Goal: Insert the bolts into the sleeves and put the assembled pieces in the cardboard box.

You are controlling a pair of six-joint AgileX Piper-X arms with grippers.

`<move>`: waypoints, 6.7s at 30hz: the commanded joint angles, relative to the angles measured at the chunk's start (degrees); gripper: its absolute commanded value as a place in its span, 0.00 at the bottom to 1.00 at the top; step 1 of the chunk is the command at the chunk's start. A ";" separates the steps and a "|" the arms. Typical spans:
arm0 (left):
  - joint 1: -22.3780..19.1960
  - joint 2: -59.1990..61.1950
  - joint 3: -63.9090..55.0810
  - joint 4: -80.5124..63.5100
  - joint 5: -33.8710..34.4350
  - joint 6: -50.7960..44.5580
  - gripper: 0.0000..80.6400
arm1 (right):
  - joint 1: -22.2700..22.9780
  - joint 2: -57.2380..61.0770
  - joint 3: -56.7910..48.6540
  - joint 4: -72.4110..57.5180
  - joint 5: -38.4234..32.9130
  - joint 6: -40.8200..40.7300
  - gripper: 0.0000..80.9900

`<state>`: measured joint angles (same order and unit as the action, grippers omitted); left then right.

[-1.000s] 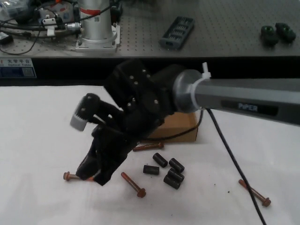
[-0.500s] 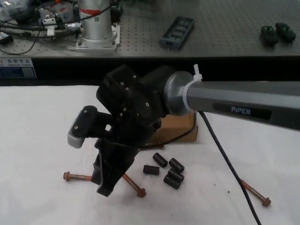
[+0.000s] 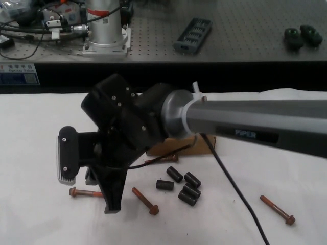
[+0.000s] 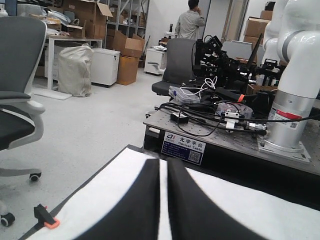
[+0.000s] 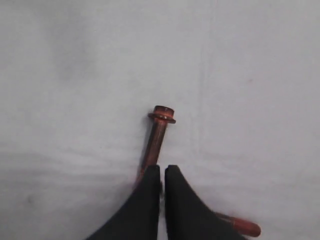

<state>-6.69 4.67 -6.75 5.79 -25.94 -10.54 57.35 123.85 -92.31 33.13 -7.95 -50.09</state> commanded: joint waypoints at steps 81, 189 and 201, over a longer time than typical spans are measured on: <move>0.21 -0.35 -4.53 7.48 -0.32 -0.71 0.34 | -1.54 10.96 -15.89 17.56 4.71 13.19 0.20; -21.60 70.23 -35.95 10.37 39.09 40.84 0.34 | -20.53 -65.34 53.55 -16.65 -22.11 44.20 0.01; -26.08 85.54 -38.89 6.15 38.69 54.79 0.34 | -36.12 -78.45 64.18 -17.11 -24.96 47.86 0.01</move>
<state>-32.25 89.01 -44.29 12.97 12.96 41.06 20.78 45.82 -27.38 16.78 -32.49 -2.19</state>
